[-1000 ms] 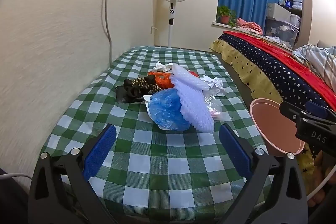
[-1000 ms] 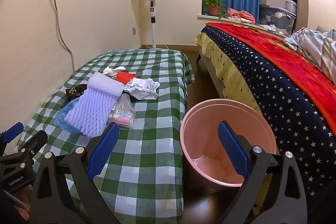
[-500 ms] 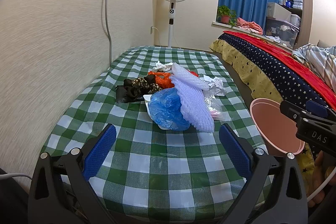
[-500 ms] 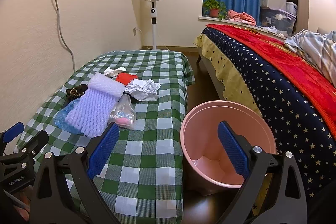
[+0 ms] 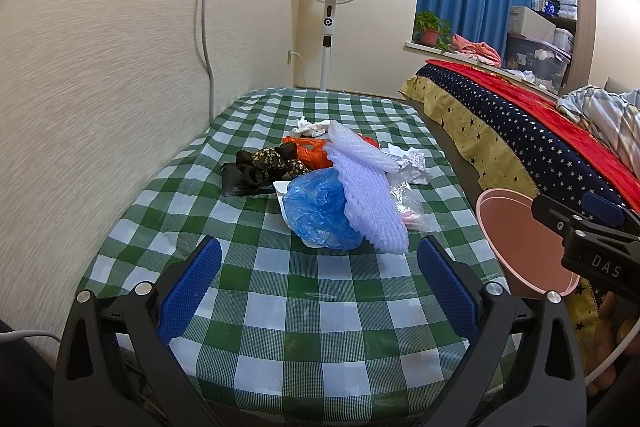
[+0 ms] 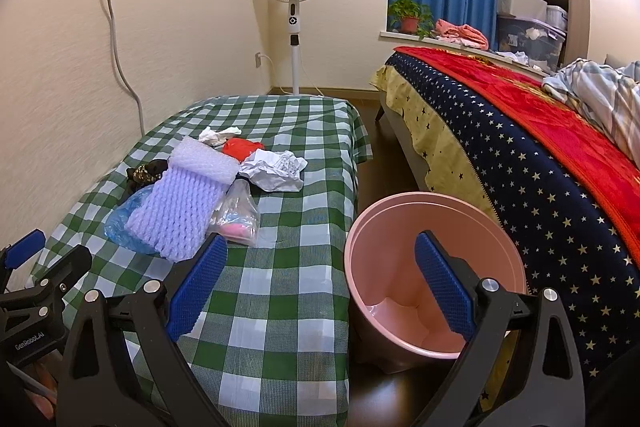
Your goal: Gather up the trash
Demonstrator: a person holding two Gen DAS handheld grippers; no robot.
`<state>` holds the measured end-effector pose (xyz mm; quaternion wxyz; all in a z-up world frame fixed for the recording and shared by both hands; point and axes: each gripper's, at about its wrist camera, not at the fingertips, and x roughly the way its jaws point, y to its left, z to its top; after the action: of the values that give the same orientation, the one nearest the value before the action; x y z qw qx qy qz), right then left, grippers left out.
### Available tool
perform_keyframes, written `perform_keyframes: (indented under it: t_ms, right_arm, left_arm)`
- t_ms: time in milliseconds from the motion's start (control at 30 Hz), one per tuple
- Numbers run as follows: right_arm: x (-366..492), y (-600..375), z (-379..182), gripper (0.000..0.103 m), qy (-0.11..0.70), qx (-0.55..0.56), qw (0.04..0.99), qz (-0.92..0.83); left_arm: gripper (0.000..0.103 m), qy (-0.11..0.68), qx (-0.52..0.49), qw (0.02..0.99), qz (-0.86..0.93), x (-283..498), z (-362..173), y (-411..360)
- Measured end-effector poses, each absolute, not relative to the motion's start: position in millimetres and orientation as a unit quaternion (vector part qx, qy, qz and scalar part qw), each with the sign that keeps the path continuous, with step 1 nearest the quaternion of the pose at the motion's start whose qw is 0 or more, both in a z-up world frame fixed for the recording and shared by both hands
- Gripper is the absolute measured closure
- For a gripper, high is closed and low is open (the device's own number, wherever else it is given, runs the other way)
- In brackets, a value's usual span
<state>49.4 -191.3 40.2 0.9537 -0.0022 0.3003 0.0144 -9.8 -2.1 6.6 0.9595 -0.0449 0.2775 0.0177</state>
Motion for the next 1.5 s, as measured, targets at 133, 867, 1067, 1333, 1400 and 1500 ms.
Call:
perform_keyframes:
  t_ms: [133,867,1067,1333,1400,1500]
  right_arm:
    - [49,-191,40,0.01,0.3,-0.003,0.954,0.015]
    - [50,-190,40,0.01,0.301,-0.002,0.954,0.015]
    - [51,-191,38,0.011,0.307,0.01,0.951,0.022]
    - [57,-188,33,0.04,0.313,0.041,0.947,0.065]
    - [60,-182,31,0.044,0.314,0.047,0.944,0.086]
    - [65,-173,26,0.044,0.32,0.051,0.94,0.103]
  left_arm:
    - [0.008,0.278,-0.045,0.959,0.018,-10,7,-2]
    - [0.008,0.277,-0.046,0.96,0.018,-10,7,-2]
    - [0.009,0.278,-0.053,0.959,0.014,-11,8,-1]
    - [0.046,0.284,-0.078,0.955,0.028,-1,10,15]
    - [0.046,0.286,-0.083,0.954,0.03,3,7,17]
    - [0.046,0.288,-0.088,0.953,0.033,9,5,20]
